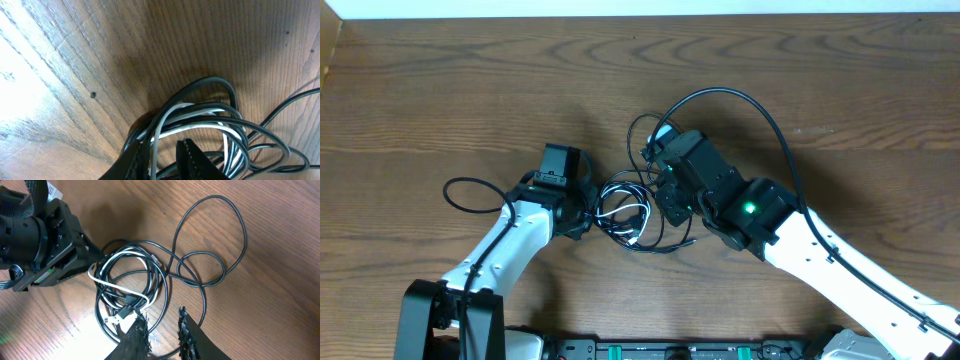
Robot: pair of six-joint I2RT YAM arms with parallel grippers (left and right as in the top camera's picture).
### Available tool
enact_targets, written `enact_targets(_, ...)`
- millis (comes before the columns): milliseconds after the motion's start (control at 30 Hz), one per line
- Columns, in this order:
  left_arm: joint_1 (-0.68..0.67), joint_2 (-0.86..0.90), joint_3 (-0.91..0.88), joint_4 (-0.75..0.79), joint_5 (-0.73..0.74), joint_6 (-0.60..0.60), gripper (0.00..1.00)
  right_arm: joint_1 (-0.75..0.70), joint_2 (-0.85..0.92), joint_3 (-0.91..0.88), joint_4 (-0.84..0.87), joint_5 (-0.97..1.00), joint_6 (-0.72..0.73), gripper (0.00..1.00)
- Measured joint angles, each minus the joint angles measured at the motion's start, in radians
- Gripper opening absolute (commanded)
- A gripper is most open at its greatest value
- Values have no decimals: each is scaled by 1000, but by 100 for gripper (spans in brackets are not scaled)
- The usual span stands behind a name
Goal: Untangle cables
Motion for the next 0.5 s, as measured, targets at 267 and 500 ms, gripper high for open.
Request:
enact_targets(267, 0, 0, 0, 0, 10, 0, 8, 0, 0, 0, 0, 0, 0, 17)
enact_targets(500, 0, 0, 0, 0, 11, 0, 7, 0, 0, 0, -1, 0, 6, 4)
